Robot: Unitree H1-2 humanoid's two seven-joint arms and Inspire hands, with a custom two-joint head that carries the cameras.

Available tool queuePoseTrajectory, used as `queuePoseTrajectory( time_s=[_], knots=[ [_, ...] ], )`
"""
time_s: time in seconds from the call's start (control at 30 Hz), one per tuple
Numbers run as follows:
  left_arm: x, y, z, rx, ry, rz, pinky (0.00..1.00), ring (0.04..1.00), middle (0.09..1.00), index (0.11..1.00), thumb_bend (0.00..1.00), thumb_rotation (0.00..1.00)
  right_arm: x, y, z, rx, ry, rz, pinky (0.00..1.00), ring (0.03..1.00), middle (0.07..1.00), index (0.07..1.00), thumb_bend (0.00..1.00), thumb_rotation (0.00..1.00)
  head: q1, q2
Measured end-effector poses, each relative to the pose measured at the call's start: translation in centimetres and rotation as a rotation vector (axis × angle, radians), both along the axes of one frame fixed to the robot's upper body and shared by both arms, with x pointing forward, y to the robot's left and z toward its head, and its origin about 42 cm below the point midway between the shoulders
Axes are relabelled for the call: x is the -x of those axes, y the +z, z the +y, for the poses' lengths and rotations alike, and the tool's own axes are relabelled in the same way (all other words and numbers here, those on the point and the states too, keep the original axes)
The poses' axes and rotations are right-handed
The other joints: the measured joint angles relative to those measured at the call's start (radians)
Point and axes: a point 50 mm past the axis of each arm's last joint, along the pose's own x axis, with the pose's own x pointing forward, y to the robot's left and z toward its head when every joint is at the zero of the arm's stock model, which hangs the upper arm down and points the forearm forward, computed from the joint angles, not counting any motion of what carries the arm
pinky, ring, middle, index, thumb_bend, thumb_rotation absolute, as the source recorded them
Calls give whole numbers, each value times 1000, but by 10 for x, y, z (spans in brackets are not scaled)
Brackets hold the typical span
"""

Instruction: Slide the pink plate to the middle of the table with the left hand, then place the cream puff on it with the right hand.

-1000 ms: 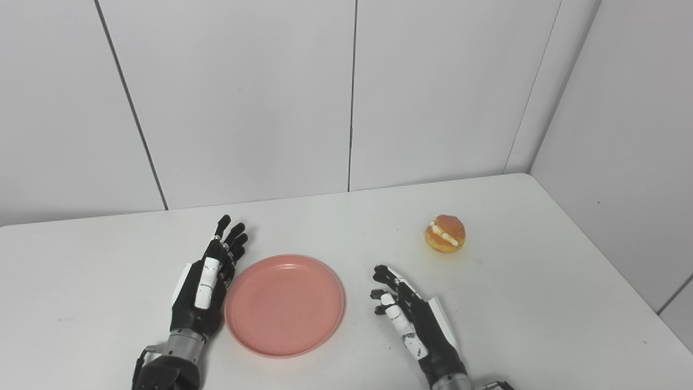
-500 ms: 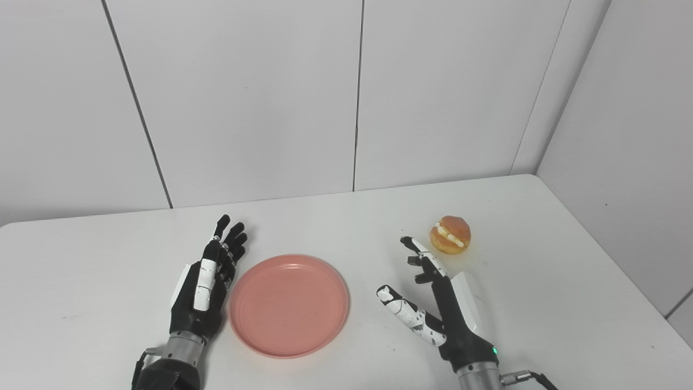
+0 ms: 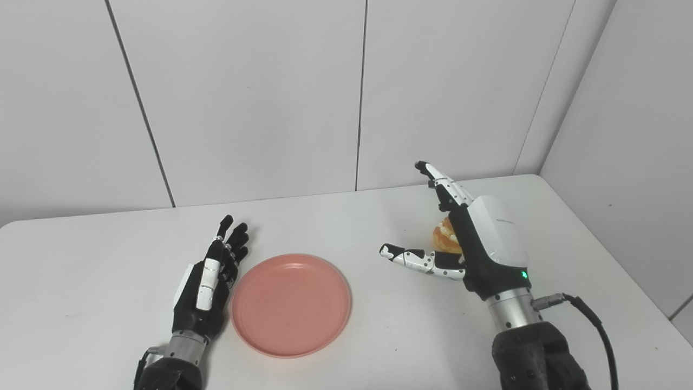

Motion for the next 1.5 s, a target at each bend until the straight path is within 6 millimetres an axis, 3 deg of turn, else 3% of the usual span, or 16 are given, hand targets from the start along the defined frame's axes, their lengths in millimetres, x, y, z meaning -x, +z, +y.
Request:
queuePoseTrajectory(
  time_s=[0.2,0.5,0.67,0.83,1.2,1.5],
  knots=[
    [-1,0,0,-1,-1,4,1000,989,944,1000,874,881,-26,22,-13,96,-11,9,628,806,863,839,1000,556,-3,-2],
    [-1,0,-1,-3,-5,3,1000,983,946,1000,852,879,-67,21,-40,233,-76,182,552,712,802,820,1000,493,0,0],
    [-1,0,-1,-5,-6,1,1000,977,944,1000,853,878,-86,19,-52,247,-89,262,512,710,815,803,1000,337,2,2],
    [-1,0,-1,-7,-9,1,1000,987,946,1000,861,867,-100,14,-54,267,-80,335,579,771,840,816,1000,201,5,0],
    [-1,0,-3,-6,-13,2,1000,988,949,1000,880,854,-130,1,-69,308,-115,447,584,781,844,818,1000,235,14,-3],
    [-1,0,-5,-7,-17,2,1000,991,950,1000,897,851,-139,-13,-69,387,-133,462,606,804,849,824,1000,269,21,-8]
  ],
)
